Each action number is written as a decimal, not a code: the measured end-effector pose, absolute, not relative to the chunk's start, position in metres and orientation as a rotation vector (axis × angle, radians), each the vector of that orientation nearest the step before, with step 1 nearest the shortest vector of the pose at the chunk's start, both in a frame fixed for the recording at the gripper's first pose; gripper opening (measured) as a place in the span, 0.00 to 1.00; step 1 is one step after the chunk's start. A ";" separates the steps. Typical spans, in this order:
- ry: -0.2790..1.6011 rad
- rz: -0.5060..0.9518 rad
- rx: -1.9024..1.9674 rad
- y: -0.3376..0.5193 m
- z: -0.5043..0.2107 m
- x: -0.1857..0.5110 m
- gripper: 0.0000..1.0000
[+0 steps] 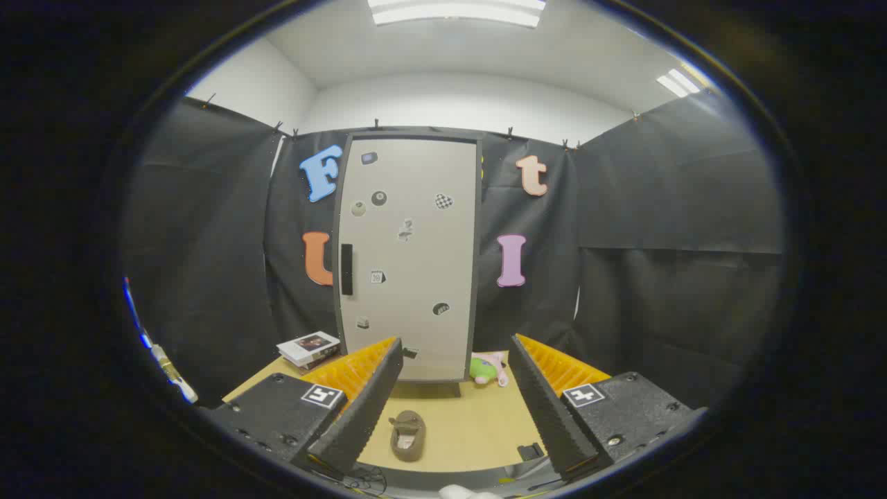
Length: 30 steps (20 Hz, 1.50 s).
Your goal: Open the shoe cabinet door, grab the shoes and put them into the shoe cabinet, then close the shoe cabinet door.
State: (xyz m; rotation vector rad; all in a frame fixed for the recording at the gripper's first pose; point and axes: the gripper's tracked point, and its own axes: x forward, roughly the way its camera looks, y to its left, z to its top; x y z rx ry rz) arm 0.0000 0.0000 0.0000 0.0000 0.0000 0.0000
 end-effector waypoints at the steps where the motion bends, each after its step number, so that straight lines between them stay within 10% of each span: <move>1: -0.001 0.003 0.001 0.001 0.000 0.001 1.00; 20: -0.001 -0.009 0.016 0.007 -0.003 0.021 1.00; 30: 0.009 0.135 0.041 0.102 0.012 0.149 1.00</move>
